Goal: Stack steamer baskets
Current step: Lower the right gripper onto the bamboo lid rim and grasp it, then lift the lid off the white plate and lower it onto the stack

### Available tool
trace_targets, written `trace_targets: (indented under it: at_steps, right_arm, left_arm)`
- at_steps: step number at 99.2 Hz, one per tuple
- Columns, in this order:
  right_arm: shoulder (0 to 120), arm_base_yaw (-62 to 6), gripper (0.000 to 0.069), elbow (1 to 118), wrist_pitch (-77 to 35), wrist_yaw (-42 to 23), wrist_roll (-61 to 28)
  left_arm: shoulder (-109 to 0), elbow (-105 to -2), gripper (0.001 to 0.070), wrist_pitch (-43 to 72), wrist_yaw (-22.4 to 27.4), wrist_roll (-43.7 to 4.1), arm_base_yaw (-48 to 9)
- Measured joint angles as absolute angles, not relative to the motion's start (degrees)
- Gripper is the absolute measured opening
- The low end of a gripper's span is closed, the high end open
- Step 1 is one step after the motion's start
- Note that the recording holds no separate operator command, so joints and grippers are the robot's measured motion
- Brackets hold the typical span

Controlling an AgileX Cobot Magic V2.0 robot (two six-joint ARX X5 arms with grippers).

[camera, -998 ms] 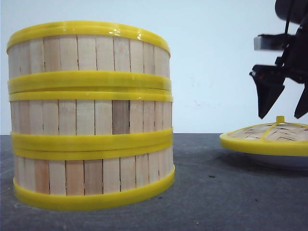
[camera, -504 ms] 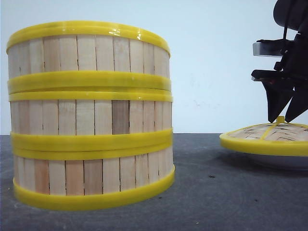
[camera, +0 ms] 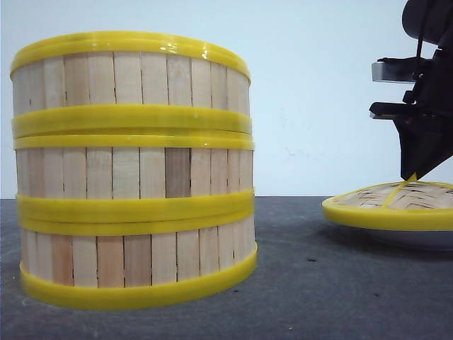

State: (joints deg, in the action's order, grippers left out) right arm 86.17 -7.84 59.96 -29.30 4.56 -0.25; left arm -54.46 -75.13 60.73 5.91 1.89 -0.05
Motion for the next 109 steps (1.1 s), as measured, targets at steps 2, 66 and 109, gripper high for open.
trace_targets:
  at_steps: [2,66,109]
  right_arm:
    - [86.0,-7.8,0.0066,60.1,-29.8,4.6,-0.3]
    - [81.2,-15.3,0.0064,85.6,-48.0,9.6,-1.6]
    - [81.3,-32.2,0.0064,95.2,-51.6,10.5,-1.5]
  left_arm:
    - [-54.4,-74.9,0.0280,60.7,5.9,1.9,-0.1]
    - [-49.9,-59.9,0.0280,55.8,5.9,1.9,-0.1]
    - [-49.9,-59.9,0.0280,54.9,5.9,1.9,-0.1]
